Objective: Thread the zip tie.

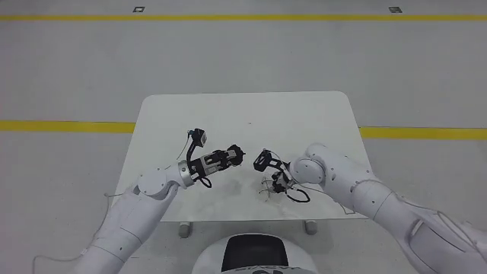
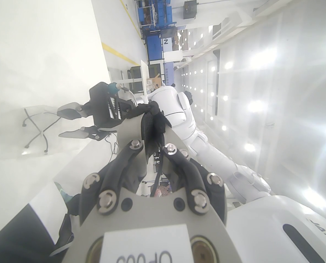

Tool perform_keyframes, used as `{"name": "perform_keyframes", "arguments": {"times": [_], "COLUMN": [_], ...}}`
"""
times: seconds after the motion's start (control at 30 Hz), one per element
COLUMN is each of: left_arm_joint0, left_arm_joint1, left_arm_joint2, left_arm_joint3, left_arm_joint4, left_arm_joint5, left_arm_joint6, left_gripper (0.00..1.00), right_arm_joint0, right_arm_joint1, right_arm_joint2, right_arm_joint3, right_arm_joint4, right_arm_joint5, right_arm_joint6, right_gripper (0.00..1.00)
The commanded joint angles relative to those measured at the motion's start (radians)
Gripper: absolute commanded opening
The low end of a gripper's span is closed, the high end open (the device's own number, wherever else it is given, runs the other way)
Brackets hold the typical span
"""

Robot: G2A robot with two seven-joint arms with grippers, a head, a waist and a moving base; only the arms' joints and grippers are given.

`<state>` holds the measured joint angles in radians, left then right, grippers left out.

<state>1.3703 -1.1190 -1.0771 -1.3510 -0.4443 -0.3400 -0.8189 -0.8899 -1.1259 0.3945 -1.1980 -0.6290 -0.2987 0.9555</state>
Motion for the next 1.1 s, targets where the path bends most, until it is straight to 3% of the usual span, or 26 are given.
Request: {"name": "perform_keyframes", "arguments": {"times": [0.0,0.23,0.5,1.07], "left_arm_joint0": [0.0,0.0,0.0,0.0], "left_arm_joint1": [0.0,0.0,0.0,0.0], "left_arm_joint2": [0.0,0.0,0.0,0.0], "left_arm_joint3": [0.0,0.0,0.0,0.0], "left_arm_joint4": [0.0,0.0,0.0,0.0], "left_arm_joint5": [0.0,0.0,0.0,0.0], "left_arm_joint6": [0.0,0.0,0.0,0.0], "left_gripper": [0.0,0.0,0.0,0.0], "right_arm_joint0": [-0.005,-0.02,-0.017,0.015], "right_arm_joint1": [0.003,0.012,-0.003,-0.051], "right_arm_joint2": [0.006,0.01,-0.017,-0.093], "right_arm_joint3": [-0.008,-0.056,-0.065,0.041], "right_arm_joint4": [-0.007,-0.083,-0.142,-0.19], "right_arm_joint5": [0.012,-0.029,-0.041,-0.041], "right_arm_joint6": [0.013,0.023,0.016,-0.102], "right_gripper": [0.31,0.29,0.29,0.17]}}
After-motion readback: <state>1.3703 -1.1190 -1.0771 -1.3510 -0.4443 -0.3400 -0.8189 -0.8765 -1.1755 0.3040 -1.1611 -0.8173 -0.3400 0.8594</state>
